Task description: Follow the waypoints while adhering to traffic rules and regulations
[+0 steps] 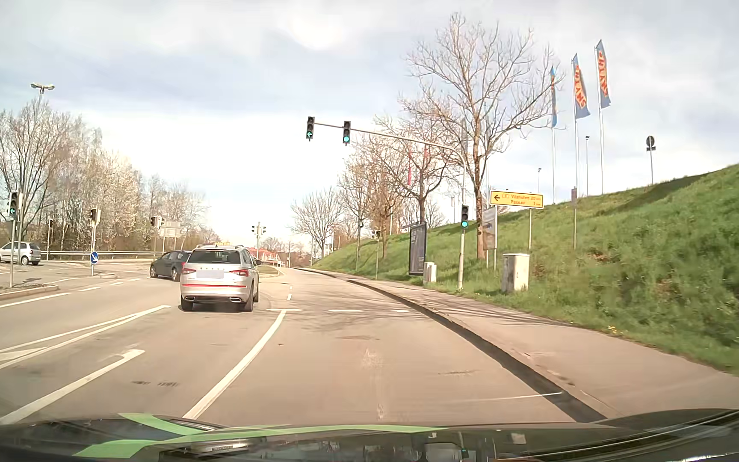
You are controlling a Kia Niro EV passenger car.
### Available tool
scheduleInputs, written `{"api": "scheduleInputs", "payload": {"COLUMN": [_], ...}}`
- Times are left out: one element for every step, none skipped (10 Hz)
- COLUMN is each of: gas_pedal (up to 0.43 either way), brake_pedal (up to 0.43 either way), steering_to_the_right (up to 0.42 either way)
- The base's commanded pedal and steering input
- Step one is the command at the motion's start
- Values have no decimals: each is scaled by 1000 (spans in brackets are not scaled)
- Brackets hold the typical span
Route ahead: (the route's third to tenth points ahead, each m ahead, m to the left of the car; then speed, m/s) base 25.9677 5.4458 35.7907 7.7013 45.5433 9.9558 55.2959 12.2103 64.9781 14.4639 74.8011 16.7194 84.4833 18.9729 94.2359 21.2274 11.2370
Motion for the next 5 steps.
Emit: {"api": "scheduleInputs", "payload": {"gas_pedal": [138,150,150,150,157], "brake_pedal": [0,0,0,0,0], "steering_to_the_right": [-59,-58,-57,-57,-56]}}
